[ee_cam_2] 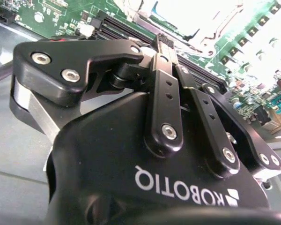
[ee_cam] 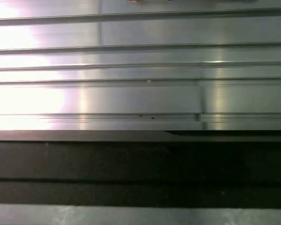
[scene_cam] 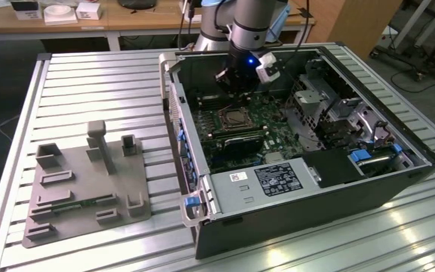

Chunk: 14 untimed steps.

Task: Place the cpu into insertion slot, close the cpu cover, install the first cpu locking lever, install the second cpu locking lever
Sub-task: 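Install the first cpu locking lever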

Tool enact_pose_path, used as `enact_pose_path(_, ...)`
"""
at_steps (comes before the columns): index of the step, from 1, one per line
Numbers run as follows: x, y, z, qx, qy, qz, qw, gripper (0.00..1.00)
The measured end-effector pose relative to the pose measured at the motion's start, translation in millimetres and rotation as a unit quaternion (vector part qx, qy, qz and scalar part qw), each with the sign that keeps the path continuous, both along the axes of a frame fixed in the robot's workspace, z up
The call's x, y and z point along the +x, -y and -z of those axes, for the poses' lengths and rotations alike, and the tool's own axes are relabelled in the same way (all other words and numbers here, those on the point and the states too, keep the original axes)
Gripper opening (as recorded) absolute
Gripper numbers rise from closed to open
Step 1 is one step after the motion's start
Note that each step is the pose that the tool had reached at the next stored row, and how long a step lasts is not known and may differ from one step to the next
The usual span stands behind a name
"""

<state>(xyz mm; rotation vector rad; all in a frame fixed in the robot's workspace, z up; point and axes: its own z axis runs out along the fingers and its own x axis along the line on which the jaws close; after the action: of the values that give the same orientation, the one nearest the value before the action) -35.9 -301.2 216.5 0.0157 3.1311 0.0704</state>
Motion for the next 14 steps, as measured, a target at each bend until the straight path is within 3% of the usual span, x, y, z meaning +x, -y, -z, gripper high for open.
enact_pose_path(14,6.5,-5.9,9.2,-0.0002,0.0018,-0.003,1.0,0.1)
